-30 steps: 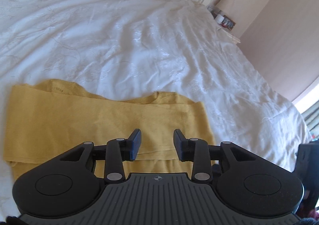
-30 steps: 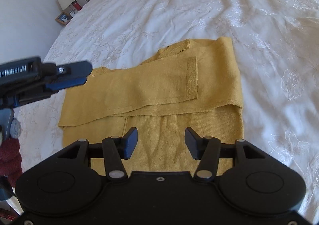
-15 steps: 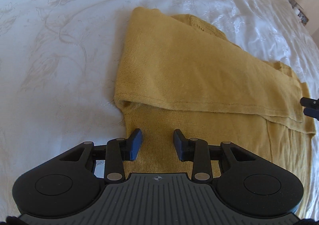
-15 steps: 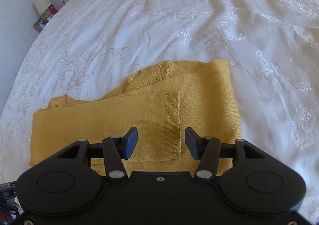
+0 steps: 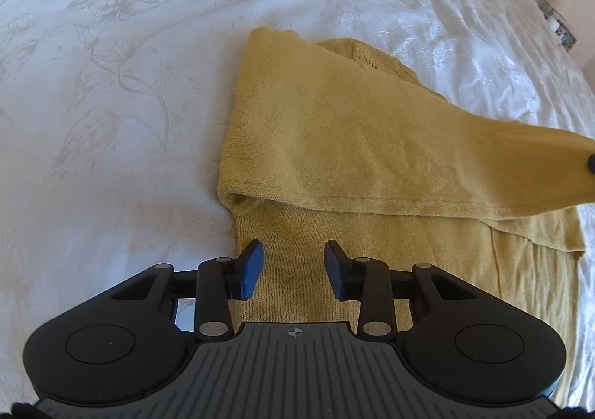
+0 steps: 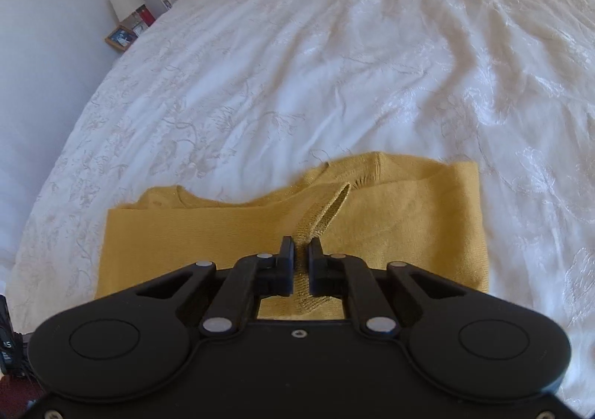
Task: Fold small clothes
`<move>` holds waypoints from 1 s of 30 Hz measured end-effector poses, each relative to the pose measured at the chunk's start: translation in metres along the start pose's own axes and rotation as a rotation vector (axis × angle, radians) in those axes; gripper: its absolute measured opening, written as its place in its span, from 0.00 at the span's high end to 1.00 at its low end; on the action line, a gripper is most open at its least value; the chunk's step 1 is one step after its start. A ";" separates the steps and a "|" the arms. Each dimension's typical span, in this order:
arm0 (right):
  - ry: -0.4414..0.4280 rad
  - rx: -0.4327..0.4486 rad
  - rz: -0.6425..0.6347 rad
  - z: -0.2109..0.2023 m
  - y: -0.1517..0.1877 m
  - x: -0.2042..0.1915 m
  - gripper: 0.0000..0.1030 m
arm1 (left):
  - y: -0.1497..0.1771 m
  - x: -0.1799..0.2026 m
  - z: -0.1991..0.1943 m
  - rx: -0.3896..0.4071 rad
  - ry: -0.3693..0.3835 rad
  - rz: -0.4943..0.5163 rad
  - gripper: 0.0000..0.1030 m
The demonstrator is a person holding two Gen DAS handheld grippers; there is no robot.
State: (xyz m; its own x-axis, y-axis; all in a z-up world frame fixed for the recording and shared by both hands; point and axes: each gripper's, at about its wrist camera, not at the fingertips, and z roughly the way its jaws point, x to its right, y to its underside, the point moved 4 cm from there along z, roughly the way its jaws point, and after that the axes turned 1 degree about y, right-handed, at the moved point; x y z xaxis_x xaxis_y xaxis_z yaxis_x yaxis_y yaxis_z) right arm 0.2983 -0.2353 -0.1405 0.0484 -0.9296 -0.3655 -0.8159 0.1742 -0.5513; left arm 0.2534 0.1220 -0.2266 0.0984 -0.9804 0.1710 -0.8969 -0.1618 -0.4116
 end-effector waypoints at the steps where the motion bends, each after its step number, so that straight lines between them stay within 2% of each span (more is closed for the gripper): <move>1: 0.008 0.021 -0.002 -0.009 -0.004 0.001 0.87 | -0.001 0.001 -0.006 0.011 0.001 0.011 0.65; 4: 0.071 0.006 0.025 -0.017 -0.007 0.022 0.87 | -0.006 0.008 -0.024 0.054 0.010 0.053 0.65; 7: 0.141 -0.054 -0.012 0.004 -0.001 0.041 0.87 | -0.020 0.015 -0.032 0.086 0.014 0.083 0.65; 12: 0.155 -0.102 -0.010 0.023 0.005 0.053 0.86 | -0.054 0.021 -0.023 0.125 0.025 0.086 0.65; 15: 0.166 -0.109 -0.021 0.029 0.007 0.052 0.84 | -0.068 0.025 -0.004 0.134 -0.012 0.108 0.65; 18: 0.198 -0.128 -0.026 0.036 0.009 0.058 0.78 | -0.076 0.016 0.021 0.102 -0.088 0.126 0.65; 21: 0.249 -0.163 -0.024 0.043 0.014 0.071 0.78 | -0.079 -0.005 0.044 0.044 -0.174 0.113 0.65; 22: 0.272 -0.174 -0.022 0.045 0.015 0.075 0.78 | -0.079 -0.012 0.048 0.033 -0.181 0.100 0.62; 25: 0.317 -0.197 0.004 0.048 0.020 0.091 0.79 | -0.078 -0.026 0.050 0.031 -0.163 0.071 0.51; 30: 0.315 -0.163 0.026 0.029 0.023 0.098 0.77 | -0.073 -0.024 0.029 0.047 -0.118 0.081 0.47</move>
State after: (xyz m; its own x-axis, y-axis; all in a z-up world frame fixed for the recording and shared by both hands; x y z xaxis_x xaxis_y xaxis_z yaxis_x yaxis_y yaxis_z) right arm 0.3011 -0.3132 -0.2111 -0.1328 -0.9845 -0.1149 -0.8970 0.1687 -0.4086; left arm 0.3288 0.1541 -0.2268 0.0794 -0.9964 0.0299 -0.8830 -0.0842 -0.4618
